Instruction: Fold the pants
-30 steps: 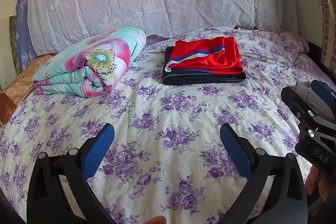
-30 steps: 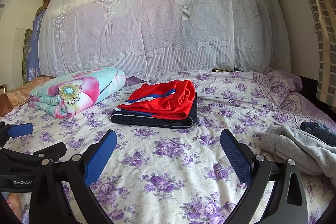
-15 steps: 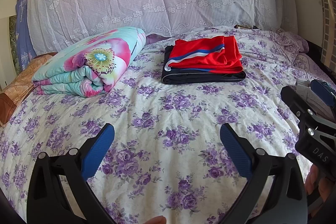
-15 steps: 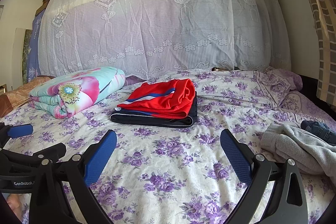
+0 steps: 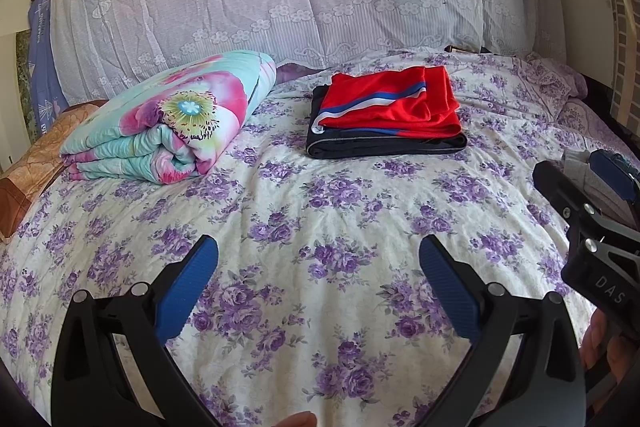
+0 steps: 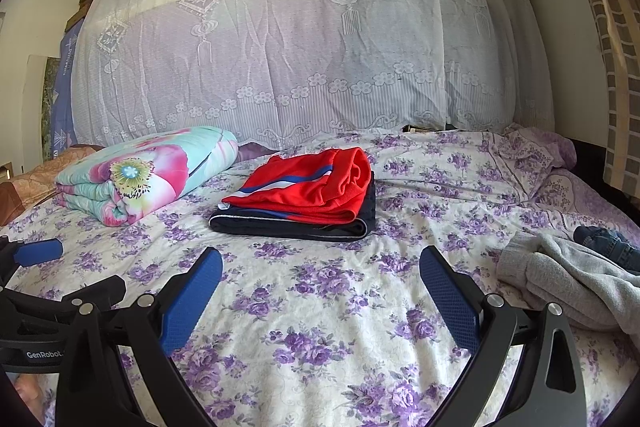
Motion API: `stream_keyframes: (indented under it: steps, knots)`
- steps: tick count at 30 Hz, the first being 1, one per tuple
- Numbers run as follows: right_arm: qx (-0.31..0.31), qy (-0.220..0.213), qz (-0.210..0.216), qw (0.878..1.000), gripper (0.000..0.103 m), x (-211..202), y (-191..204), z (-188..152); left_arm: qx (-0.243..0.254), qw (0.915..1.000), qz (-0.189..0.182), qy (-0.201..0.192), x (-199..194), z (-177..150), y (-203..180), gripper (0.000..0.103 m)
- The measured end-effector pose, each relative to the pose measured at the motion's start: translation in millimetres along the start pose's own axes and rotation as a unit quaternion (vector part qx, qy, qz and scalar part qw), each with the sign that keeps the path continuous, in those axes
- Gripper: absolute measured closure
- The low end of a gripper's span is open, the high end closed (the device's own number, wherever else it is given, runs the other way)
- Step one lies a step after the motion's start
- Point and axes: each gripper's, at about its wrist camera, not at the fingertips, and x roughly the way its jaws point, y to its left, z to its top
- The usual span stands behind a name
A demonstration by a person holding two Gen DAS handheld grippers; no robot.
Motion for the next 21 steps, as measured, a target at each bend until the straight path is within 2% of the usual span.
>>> stream_keyframes:
  steps: [5,11,21]
  knots:
    - [0.001,0.001,0.000,1.000,0.004,0.0,0.6,-0.2,0.000,0.9999,-0.010,-0.001,-0.9,-3.7,-2.9,0.005]
    - [0.003,0.001,0.000,1.000,0.004,0.3,0.8,-0.6,0.014,0.9998,0.004,-0.013,-2.7,-1.4,-3.1,0.005]
    - [0.004,0.002,0.000,1.000,0.004,1.2,-1.1,0.3,0.005,0.9999,-0.010,0.000,0.8,-1.2,-0.3,0.005]
